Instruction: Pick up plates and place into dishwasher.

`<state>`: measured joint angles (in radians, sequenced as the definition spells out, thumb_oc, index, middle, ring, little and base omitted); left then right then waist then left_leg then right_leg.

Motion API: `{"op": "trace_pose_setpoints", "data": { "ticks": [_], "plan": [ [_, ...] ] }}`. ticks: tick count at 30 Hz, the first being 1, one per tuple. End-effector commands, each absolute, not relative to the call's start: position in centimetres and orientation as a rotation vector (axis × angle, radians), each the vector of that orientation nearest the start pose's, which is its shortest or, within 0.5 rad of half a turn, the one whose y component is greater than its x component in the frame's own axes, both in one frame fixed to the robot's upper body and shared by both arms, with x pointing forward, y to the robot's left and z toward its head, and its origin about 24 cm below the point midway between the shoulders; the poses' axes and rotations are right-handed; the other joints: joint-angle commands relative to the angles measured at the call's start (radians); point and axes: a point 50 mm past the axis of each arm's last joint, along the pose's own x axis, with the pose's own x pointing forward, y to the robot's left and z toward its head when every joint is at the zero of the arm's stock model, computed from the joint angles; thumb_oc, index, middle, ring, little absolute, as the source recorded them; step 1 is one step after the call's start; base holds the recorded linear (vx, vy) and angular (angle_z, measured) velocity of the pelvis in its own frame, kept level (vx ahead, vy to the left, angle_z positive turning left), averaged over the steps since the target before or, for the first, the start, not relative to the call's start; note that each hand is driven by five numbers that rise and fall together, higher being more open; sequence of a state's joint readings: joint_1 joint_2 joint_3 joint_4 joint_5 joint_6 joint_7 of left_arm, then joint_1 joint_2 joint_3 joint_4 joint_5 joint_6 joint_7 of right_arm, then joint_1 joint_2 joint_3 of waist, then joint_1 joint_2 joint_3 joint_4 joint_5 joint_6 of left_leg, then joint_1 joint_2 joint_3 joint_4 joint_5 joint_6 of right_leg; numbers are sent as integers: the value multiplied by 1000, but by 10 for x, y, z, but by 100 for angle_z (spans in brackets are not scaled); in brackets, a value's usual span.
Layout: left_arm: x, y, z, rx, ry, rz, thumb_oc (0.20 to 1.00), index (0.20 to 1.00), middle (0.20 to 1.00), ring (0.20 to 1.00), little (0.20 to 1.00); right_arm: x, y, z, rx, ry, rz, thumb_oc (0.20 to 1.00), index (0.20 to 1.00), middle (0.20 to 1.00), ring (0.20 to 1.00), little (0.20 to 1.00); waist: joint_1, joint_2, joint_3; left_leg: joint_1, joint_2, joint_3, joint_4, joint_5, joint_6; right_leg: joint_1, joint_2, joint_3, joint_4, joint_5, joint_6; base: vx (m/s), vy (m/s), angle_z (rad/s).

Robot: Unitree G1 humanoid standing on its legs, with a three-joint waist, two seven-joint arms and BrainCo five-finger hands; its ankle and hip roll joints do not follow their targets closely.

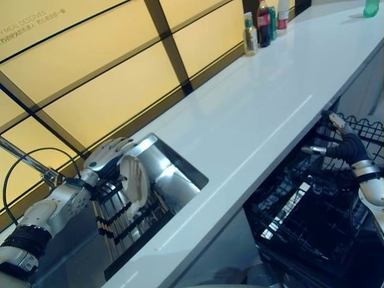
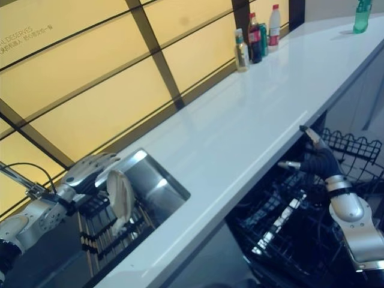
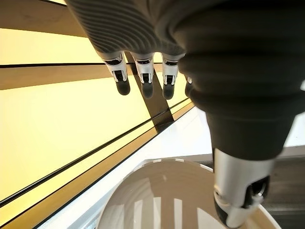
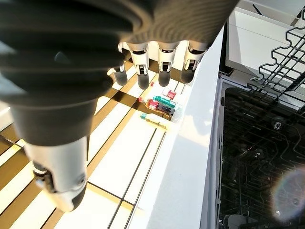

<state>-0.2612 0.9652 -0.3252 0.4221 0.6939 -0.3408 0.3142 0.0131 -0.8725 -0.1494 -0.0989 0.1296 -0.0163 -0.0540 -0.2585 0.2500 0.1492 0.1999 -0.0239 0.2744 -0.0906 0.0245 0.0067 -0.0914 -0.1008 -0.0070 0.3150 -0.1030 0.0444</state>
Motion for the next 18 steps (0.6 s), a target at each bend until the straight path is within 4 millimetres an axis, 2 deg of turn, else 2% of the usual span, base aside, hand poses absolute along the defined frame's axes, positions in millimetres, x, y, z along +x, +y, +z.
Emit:
{"op": "trace_pose_setpoints", "data": {
  "ticks": [1,7,18],
  "plan": [
    [283,319,128,1760,-269,-56,1000,1000,1000,1000,1000,248,-289,178,-733,-320,-109,1000,1000,1000,1000,1000,6,-34,-58,-9,-66,2,129,-179,23,93,-12,8,-211,42,90,17,11,4],
    [285,318,127,1910,-269,-145,1000,1000,1000,1000,1000,250,-289,183,-759,-312,-87,1000,1000,1000,1000,1000,-8,-15,-56,-7,-71,7,133,-179,19,88,-21,11,-204,45,95,31,33,0],
    [290,306,96,1897,-225,-208,1000,1000,1000,1000,1000,258,-286,198,-806,-319,-65,1000,1000,1000,1000,1000,-41,9,3,-33,-80,9,141,-160,18,41,-32,37,-174,48,94,9,25,-3]
  ]
}}
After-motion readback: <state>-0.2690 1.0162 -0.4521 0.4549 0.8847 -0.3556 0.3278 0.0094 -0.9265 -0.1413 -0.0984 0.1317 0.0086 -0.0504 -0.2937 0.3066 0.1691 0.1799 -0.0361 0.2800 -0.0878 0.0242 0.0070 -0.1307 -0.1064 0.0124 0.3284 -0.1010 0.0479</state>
